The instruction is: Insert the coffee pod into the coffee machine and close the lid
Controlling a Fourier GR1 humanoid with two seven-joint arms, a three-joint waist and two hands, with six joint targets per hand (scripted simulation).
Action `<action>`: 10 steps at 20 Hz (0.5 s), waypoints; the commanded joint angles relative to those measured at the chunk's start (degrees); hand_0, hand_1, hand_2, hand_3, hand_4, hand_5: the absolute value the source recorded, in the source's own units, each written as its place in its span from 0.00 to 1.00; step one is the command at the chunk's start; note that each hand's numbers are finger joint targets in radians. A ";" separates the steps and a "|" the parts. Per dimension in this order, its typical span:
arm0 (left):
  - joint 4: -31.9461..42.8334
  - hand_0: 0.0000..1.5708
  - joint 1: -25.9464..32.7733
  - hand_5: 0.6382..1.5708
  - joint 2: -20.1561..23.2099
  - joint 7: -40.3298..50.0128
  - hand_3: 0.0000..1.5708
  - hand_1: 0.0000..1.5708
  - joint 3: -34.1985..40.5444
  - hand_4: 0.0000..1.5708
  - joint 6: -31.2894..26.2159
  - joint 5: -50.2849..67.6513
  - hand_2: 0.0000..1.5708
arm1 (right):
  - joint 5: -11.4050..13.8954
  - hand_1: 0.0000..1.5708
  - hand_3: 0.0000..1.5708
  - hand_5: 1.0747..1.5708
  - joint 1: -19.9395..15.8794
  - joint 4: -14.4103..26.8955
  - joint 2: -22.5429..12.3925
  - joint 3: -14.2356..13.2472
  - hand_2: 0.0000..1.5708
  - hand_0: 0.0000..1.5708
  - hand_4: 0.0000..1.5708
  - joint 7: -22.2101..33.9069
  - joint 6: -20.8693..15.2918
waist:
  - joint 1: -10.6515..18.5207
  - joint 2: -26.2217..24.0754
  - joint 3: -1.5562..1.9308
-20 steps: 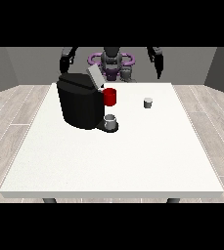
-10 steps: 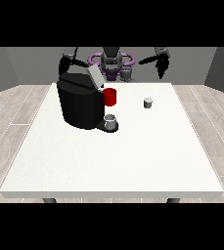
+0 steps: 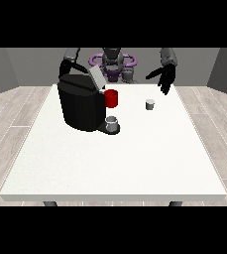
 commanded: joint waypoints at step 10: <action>17.42 0.00 -9.66 1.00 1.34 -5.73 0.00 0.00 -1.98 0.00 2.77 -11.63 0.00 | -0.79 0.00 0.00 1.00 -5.87 2.97 2.95 0.05 0.00 0.00 0.00 3.69 -0.24 | -0.80 5.52 0.00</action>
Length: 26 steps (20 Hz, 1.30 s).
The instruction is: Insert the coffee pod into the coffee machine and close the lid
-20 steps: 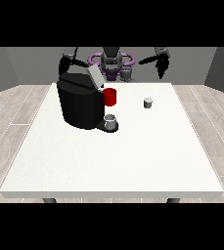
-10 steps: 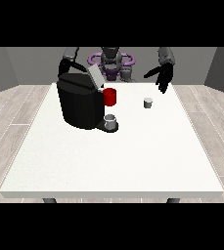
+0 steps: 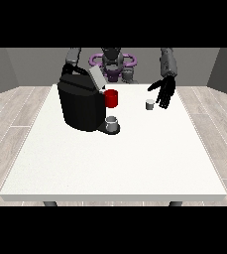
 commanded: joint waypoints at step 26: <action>19.87 0.50 -10.75 1.00 -4.84 -4.31 0.55 0.50 -8.49 0.25 9.33 -26.18 0.62 | -2.82 0.00 0.00 1.00 -4.67 15.36 0.17 -4.35 0.00 0.00 0.00 -4.14 1.95 | 1.36 -1.62 0.01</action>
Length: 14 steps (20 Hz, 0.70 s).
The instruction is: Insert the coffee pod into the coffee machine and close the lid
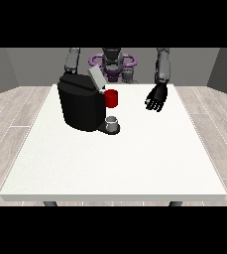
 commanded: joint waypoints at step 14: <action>1.63 0.90 -4.41 1.00 -3.36 -5.35 0.85 0.90 5.18 0.33 -10.31 3.89 0.90 | 3.89 0.00 0.00 1.00 3.46 6.74 -0.35 -0.05 0.00 0.00 0.00 0.41 -3.98 | 2.50 -8.26 -0.07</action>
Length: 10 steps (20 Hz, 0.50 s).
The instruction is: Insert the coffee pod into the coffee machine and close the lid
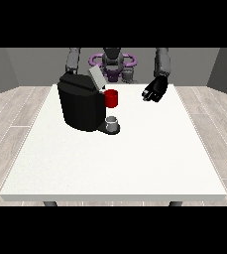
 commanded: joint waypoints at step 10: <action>-5.90 0.85 -9.72 1.00 -3.97 9.34 0.84 0.85 0.67 0.38 -11.81 0.54 0.86 | 0.37 0.00 0.00 1.00 -1.88 3.94 -1.10 0.05 0.00 0.00 0.00 1.46 1.89 | -1.14 -5.34 0.00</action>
